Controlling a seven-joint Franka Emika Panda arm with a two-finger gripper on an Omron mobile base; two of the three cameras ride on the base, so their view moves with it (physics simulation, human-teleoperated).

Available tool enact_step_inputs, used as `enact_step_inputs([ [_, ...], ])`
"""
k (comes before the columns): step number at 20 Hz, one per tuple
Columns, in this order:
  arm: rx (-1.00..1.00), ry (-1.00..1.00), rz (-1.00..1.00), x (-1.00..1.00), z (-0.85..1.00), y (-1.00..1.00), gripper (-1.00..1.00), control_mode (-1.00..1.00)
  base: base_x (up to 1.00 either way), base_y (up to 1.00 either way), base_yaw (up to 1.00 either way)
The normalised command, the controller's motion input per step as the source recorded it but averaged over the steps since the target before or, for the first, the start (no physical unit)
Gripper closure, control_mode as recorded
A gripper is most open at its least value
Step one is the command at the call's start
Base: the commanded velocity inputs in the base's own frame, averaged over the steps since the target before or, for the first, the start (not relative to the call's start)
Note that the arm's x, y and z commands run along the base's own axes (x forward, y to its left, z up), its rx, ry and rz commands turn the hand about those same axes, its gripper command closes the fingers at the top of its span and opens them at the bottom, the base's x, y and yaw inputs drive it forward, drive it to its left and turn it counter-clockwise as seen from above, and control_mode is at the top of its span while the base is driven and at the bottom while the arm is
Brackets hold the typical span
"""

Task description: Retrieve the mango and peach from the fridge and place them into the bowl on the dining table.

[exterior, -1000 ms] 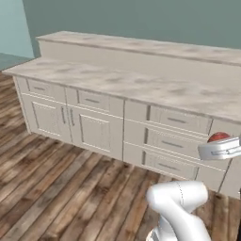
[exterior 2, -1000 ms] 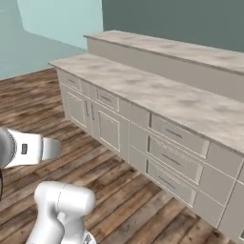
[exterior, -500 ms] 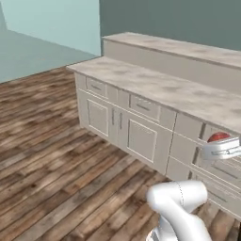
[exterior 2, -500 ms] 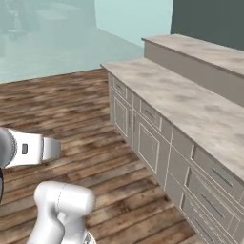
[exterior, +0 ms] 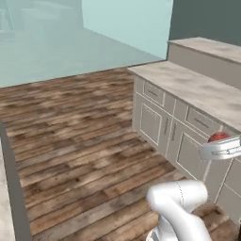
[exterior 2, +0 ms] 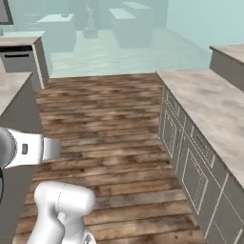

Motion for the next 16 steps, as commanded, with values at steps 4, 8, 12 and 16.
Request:
enact_step_inputs([
  [4, 0.00, 0.00, 0.00, 0.00, 0.00, 0.00, 1.00, 1.00, 0.83, 0.00, 0.52],
  [8, 0.00, 0.00, 0.00, 0.00, 0.00, 0.00, 1.00, 1.00, 0.91, 0.00, 0.52],
  [12, 0.00, 0.00, 0.00, 0.00, 0.00, 0.00, 1.00, 1.00, 0.91, 0.00, 0.51],
  [16, 0.00, 0.00, 0.00, 0.00, 0.00, 0.00, 1.00, 1.00, 0.91, 0.00, 0.51],
])
